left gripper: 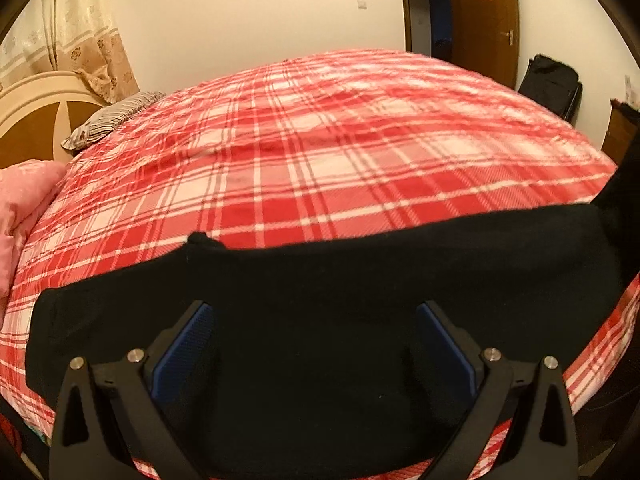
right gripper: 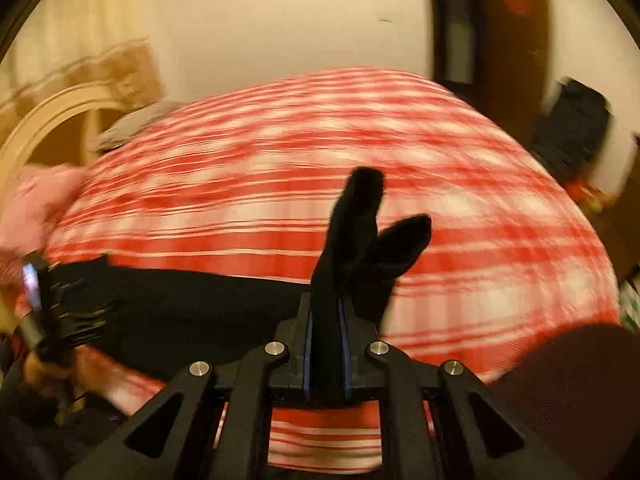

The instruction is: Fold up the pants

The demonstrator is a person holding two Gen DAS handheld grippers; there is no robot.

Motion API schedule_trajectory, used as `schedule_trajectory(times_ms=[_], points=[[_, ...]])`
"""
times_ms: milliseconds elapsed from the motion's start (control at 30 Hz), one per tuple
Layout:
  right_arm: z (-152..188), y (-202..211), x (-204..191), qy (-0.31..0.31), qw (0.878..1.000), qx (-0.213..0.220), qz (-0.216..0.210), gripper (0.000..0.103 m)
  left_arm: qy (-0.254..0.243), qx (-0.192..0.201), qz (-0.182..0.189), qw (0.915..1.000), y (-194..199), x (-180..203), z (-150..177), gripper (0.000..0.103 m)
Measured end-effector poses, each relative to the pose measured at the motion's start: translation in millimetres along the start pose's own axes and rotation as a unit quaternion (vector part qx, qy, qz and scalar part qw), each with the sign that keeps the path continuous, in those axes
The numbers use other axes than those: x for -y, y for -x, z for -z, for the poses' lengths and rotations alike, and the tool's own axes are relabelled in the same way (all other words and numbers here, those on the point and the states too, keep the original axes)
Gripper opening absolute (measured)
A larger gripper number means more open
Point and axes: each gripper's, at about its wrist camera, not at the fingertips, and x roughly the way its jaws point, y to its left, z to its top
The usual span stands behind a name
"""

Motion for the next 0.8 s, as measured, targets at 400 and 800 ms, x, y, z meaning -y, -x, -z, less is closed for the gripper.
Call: schedule_trajectory(times_ms=[400, 800], points=[[20, -77, -167, 0.083, 0.985, -0.050, -0.144, 0.011, 0.062, 0.005, -0.007, 0.9980, -1, -56, 8, 0.103], [68, -126, -268, 0.222, 0.973, -0.036, -0.045, 0.011, 0.107, 0.000, -0.037, 0.9936, -8, -116, 19, 0.103]])
